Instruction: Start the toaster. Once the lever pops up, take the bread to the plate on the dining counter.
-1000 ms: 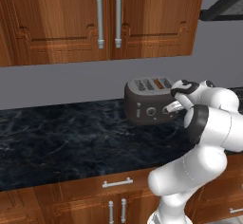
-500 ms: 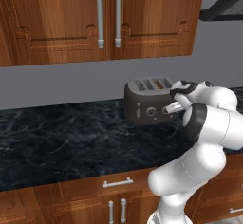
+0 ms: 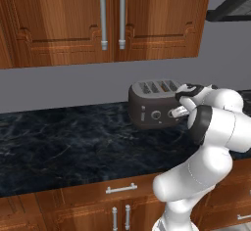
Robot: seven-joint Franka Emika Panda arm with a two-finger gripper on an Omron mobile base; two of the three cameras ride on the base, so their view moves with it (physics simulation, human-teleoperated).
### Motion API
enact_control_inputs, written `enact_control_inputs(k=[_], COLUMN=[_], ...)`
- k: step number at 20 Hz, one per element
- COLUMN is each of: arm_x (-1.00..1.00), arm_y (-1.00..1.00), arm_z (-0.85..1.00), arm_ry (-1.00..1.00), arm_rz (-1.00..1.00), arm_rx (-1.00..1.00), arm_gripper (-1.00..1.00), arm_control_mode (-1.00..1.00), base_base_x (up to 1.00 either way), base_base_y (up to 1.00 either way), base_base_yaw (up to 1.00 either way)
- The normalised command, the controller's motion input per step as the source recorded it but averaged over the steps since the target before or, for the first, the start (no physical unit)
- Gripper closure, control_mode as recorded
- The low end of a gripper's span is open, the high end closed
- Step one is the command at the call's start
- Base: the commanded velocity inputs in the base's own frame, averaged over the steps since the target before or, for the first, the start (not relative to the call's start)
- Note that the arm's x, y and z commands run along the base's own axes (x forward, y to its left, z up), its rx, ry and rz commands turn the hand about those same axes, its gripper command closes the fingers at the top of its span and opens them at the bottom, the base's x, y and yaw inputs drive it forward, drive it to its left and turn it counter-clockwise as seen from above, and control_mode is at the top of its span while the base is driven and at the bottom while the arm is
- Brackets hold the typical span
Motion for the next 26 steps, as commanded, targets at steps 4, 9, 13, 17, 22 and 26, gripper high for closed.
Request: enact_control_inputs(k=[4,9,13,17,22,26], arm_x=[0.0,-0.06,-0.18,-0.12,-0.09,-0.01], arm_y=[0.0,0.0,0.0,0.0,0.0,0.01], arm_z=[0.0,0.05,0.26,0.37,0.45,0.45], arm_ry=[0.0,0.0,0.0,0.0,-0.03,-0.01], arm_rz=[0.0,0.0,-0.01,-0.04,-0.09,-0.11], arm_rx=[0.0,0.0,0.0,0.0,0.0,0.0], arm_gripper=[-1.0,-1.0,-1.0,-1.0,-1.0,-1.0], arm_control_mode=[-1.0,-1.0,-1.0,-1.0,-1.0,-1.0], base_base_x=[0.0,0.0,0.0,0.0,0.0,0.0], base_base_y=[0.0,0.0,0.0,0.0,0.0,0.0], base_base_yaw=[0.0,0.0,0.0,0.0,0.0,0.0])
